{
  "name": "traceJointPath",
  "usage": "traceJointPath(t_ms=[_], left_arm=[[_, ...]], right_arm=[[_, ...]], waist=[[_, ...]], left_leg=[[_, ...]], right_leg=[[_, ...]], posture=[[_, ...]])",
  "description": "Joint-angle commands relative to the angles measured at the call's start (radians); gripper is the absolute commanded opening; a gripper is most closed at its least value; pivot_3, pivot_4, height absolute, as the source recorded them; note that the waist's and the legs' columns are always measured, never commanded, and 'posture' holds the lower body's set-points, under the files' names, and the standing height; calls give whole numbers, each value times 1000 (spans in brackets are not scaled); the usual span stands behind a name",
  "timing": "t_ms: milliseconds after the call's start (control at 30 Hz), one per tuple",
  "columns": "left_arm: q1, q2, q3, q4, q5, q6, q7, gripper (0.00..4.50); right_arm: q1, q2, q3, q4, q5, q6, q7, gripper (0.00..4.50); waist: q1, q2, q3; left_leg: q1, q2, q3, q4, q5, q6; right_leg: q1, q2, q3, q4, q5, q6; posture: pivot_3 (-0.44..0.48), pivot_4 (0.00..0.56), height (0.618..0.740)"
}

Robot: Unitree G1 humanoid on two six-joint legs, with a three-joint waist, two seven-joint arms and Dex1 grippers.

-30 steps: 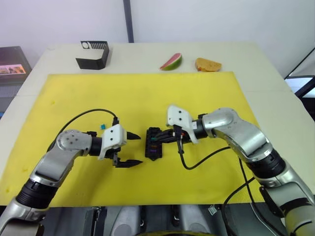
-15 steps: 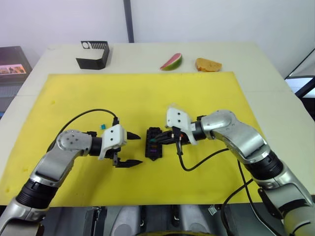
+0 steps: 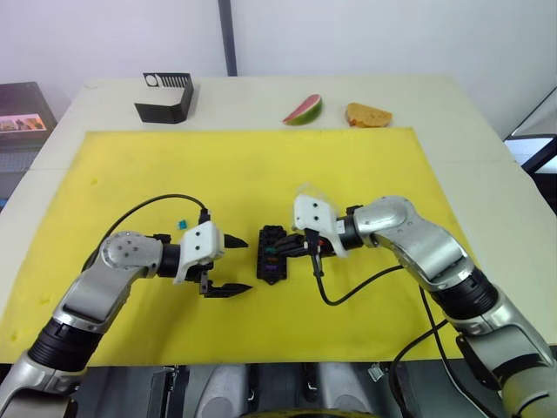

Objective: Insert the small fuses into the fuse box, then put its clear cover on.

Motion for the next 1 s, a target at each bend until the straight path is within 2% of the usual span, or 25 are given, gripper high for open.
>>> traceJointPath(t_ms=[33,300,700,1000], left_arm=[[-1,-2,10,-29,-3,-9,2,4413],[-8,-5,8,-24,-1,-7,4,4413],[-7,-3,10,-26,0,-9,5,4413],[-18,-6,8,-10,4,-17,-2,4413]], right_arm=[[8,-5,22,8,-30,10,0,0],[0,-11,64,15,-73,14,1,0],[-41,35,-16,-17,-27,25,-8,0],[-43,40,-27,-37,-13,50,-7,0]], waist=[[0,0,0],[0,0,-1],[-1,0,-1],[-1,0,-1]], left_leg=[[0,0,0,0,0,0],[1,0,0,0,0,1],[2,0,0,0,-1,1],[2,0,0,0,0,1]], right_leg=[[0,0,0,0,0,0],[1,0,0,0,0,0],[1,0,0,1,0,0],[1,0,0,1,0,0]], posture=[[0,150,740],[0,150,740],[0,150,740],[0,150,740]])
